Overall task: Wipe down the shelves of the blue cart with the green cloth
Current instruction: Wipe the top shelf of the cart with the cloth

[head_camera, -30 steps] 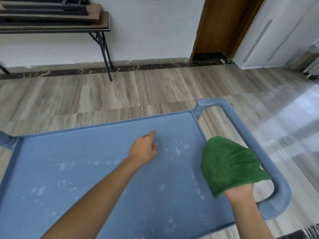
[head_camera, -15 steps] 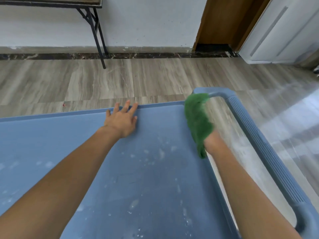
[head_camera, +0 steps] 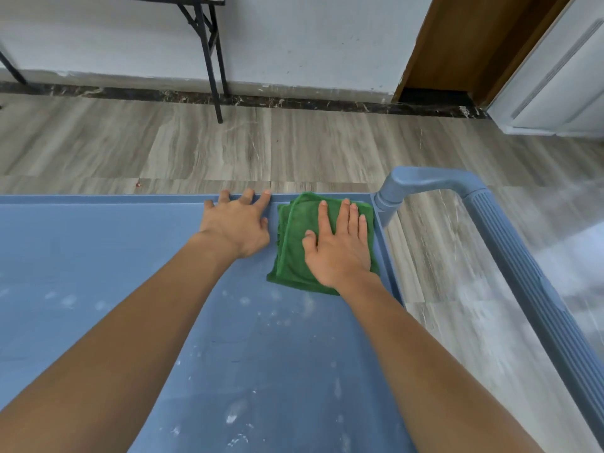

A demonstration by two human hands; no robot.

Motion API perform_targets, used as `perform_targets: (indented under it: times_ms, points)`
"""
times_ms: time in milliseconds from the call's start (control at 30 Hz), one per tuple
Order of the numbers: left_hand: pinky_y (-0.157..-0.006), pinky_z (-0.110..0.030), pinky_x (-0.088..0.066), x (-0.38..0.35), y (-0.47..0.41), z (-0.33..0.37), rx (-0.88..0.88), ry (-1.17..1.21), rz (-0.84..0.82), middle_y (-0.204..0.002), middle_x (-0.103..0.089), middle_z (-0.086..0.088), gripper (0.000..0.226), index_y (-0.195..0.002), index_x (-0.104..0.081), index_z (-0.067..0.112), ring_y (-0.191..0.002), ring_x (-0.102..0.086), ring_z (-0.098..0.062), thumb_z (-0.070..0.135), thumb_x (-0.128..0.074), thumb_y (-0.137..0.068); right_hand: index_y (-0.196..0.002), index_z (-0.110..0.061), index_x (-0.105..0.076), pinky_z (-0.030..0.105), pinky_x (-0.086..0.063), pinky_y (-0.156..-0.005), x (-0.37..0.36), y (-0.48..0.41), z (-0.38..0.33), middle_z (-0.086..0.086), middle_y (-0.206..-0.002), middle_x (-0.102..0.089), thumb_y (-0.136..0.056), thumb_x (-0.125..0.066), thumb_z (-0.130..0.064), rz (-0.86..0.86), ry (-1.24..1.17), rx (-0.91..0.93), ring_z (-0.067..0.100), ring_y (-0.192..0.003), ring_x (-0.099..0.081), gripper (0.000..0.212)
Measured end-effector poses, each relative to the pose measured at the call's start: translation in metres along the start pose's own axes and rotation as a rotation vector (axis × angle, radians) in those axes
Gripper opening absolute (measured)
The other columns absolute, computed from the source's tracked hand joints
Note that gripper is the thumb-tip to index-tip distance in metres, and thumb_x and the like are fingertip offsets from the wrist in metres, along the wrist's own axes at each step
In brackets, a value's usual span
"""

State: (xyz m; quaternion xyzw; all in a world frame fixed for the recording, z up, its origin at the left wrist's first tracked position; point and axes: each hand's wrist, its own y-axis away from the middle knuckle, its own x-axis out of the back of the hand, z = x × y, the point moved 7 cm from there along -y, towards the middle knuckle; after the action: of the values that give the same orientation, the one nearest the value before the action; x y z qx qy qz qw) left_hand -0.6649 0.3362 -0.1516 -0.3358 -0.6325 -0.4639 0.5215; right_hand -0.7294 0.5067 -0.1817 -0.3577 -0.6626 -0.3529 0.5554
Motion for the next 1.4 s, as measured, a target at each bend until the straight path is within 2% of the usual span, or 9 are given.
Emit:
perform_targets:
  times_ms: [300,600,733,833,1033,1133,1200,1267,1400]
  points:
    - [-0.114,-0.068,-0.013,-0.009,0.000,0.005,0.062,-0.054,0.003,-0.167,-0.001,0.003,0.065,-0.156,0.007,0.033,-0.149,-0.003,-0.044,0.043,-0.023,-0.100,-0.152,-0.029,-0.001,0.050,0.005,-0.120,0.002,0.014,-0.002,0.020,-0.159,0.007,-0.091,-0.006,-0.061,0.055,0.002,0.055,0.031,-0.147,0.011,0.069]
    - [-0.110,-0.072,-0.017,-0.002,0.005,0.006,0.038,0.002,-0.051,-0.165,-0.005,0.004,0.064,-0.156,-0.003,0.034,-0.147,-0.006,-0.043,0.041,-0.029,-0.098,-0.151,-0.028,-0.016,0.055,-0.010,-0.118,-0.006,0.150,-0.004,0.025,-0.158,-0.010,-0.096,-0.021,-0.058,0.092,0.007,0.095,0.036,-0.147,-0.006,0.063]
    - [-0.109,-0.071,-0.023,-0.001,0.006,0.003,0.012,0.010,-0.065,-0.164,-0.009,0.003,0.064,-0.155,-0.006,0.032,-0.146,-0.011,-0.044,0.040,-0.033,-0.097,-0.152,-0.027,-0.013,0.054,-0.012,-0.118,-0.006,0.214,-0.002,0.022,-0.159,-0.008,-0.096,-0.026,-0.057,0.047,-0.021,0.077,0.034,-0.148,-0.004,0.065]
    - [-0.109,-0.071,-0.023,-0.002,0.006,0.001,-0.011,0.027,-0.090,-0.164,-0.009,0.007,0.064,-0.154,-0.006,0.035,-0.146,-0.011,-0.043,0.039,-0.032,-0.096,-0.151,-0.023,-0.021,0.054,-0.014,-0.118,-0.007,0.262,0.000,0.019,-0.160,-0.007,-0.095,-0.032,-0.056,0.020,-0.030,0.071,0.032,-0.148,-0.004,0.066]
    - [-0.110,-0.076,-0.002,-0.009,0.003,-0.016,-0.075,0.119,-0.044,-0.162,-0.014,0.012,0.066,-0.153,-0.006,0.042,-0.150,-0.008,-0.030,0.036,-0.036,-0.094,-0.144,-0.024,-0.041,0.056,-0.030,-0.111,-0.008,0.329,0.000,0.020,-0.155,-0.027,-0.087,-0.045,-0.051,0.067,-0.013,0.078,0.034,-0.144,-0.026,0.063]
    - [-0.113,-0.070,0.006,-0.005,-0.006,-0.040,-0.075,0.274,-0.019,-0.155,-0.037,-0.002,0.062,-0.151,-0.020,0.043,-0.147,-0.023,-0.027,0.037,-0.043,-0.094,-0.137,-0.025,-0.050,0.056,-0.036,-0.105,-0.010,0.338,0.001,0.021,-0.149,-0.037,-0.081,-0.045,-0.053,0.082,0.064,0.054,0.034,-0.139,-0.036,0.062]
    - [-0.118,-0.061,-0.006,0.000,-0.010,-0.060,-0.079,0.325,-0.001,-0.150,-0.047,-0.006,0.057,-0.150,-0.030,0.041,-0.141,-0.034,-0.033,0.034,-0.043,-0.096,-0.137,-0.027,-0.049,0.056,-0.035,-0.106,-0.010,0.333,-0.002,0.021,-0.149,-0.037,-0.083,-0.041,-0.054,0.073,0.087,0.046,0.034,-0.139,-0.035,0.061]
    - [-0.117,-0.049,-0.019,0.002,-0.008,-0.073,-0.106,0.330,0.044,-0.144,-0.054,-0.010,0.053,-0.149,-0.036,0.036,-0.134,-0.043,-0.036,0.027,-0.043,-0.098,-0.141,-0.029,-0.044,0.058,-0.032,-0.107,-0.013,0.326,-0.005,0.021,-0.151,-0.033,-0.086,-0.035,-0.056,0.050,0.091,0.038,0.035,-0.141,-0.031,0.062]
    - [-0.114,-0.040,-0.020,0.001,-0.001,-0.078,-0.151,0.408,0.150,-0.144,-0.054,-0.012,0.053,-0.148,-0.042,0.027,-0.133,-0.044,-0.034,0.012,-0.042,-0.097,-0.146,-0.032,-0.034,0.059,-0.027,-0.110,-0.016,0.303,-0.015,0.018,-0.156,-0.024,-0.088,-0.031,-0.056,0.035,0.054,0.033,0.034,-0.144,-0.023,0.063]
